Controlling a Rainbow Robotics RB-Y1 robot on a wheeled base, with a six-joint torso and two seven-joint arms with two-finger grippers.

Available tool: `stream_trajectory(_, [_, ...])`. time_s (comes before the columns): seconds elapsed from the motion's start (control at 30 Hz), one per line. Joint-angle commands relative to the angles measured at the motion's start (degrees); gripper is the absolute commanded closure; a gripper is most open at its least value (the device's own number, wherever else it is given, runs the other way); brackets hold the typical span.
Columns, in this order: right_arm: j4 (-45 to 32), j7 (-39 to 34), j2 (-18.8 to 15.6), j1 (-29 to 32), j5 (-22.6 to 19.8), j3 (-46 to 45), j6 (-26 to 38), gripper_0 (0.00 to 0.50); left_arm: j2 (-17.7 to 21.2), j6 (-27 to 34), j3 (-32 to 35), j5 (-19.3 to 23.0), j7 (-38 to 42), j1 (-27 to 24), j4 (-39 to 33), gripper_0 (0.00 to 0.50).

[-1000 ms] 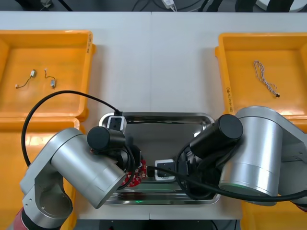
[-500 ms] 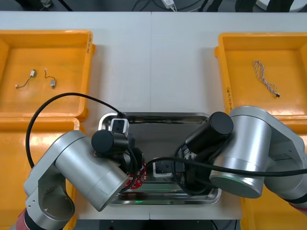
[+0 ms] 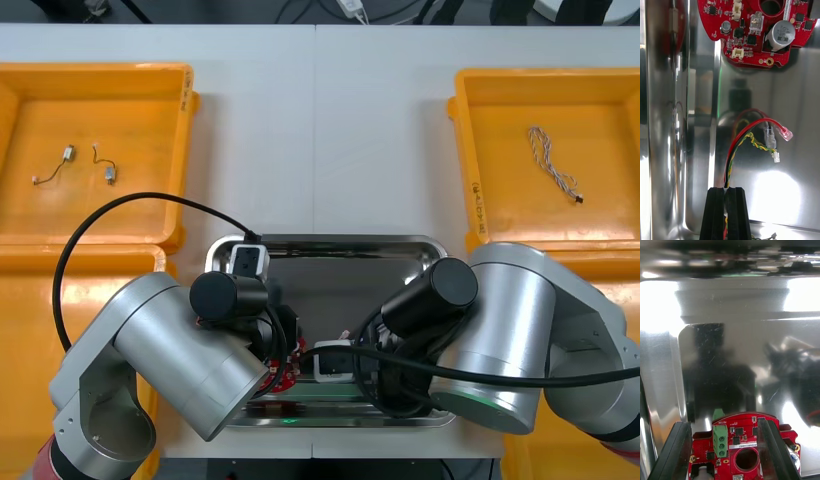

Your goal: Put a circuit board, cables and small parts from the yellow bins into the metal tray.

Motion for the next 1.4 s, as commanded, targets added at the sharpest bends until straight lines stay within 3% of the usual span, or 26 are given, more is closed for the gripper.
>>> stream_trajectory(0.03, [-0.49, 1.28, 0.03, 2.09, 1.81, 1.58, -1.18, 0.5, 0.14, -0.78, -1.21, -0.81, 3.39, 1.53, -0.76, 0.0])
stream_trajectory(0.4, [0.83, 1.36, 0.03, 2.97, 2.16, 2.11, -2.5, 0.5, 1.64, -0.87, -0.95, -0.72, 3.39, 1.53, -1.12, 0.0])
stream_trajectory(0.6, [0.83, 1.19, 0.03, 2.88, 2.25, 2.02, -2.41, 0.495, 3.22, 0.36, 1.33, 3.14, 3.39, 1.18, -3.93, 0.0])
stream_trajectory(0.63, [0.83, 1.1, -0.06, 2.88, 2.33, 2.11, -2.32, 0.458, 3.39, 0.98, 1.6, 3.58, 3.39, 1.0, -4.46, 0.0])
stream_trajectory(0.7, [0.74, 1.19, 0.03, 2.88, 2.68, 2.11, -2.32, 0.316, 3.75, 2.39, 2.21, 4.73, 3.3, 0.56, -5.69, 0.0])
stream_trajectory(0.73, [0.57, 1.1, 0.03, 2.88, 2.86, 2.02, -2.32, 0.316, 4.1, 3.44, 2.83, 5.96, 3.39, 0.21, -6.48, 0.0])
stream_trajectory(0.77, [0.48, 1.1, 0.03, 2.88, 2.86, 1.93, -2.32, 0.12, 4.27, 4.32, 3.44, 6.92, 3.39, -0.05, -7.27, 0.0])
stream_trajectory(0.87, [0.22, 1.01, 0.12, 2.88, 2.6, 1.41, -2.24, 0.025, 4.89, 6.78, 4.94, 9.03, 3.39, -0.75, -9.11, 0.0])
stream_trajectory(0.93, [-0.05, 1.19, 0.21, 2.88, 2.33, 0.88, -2.06, 0.0, 5.42, 8.27, 5.9, 10.53, 3.3, -1.28, -10.26, 0.0])
stream_trajectory(1.1, [-0.58, 1.36, 0.21, 2.8, 1.89, -0.44, -1.45, 0.0, 6.82, 10.21, 8.63, 13.95, 2.95, -2.51, -11.84, 0.0])
stream_trajectory(1.4, [-5.06, 1.28, 2.05, 1.21, 0.58, -7.65, 6.64, 0.0, 12.01, 11.44, 16.71, 24.94, 1.98, -6.91, -12.81, 0.0])
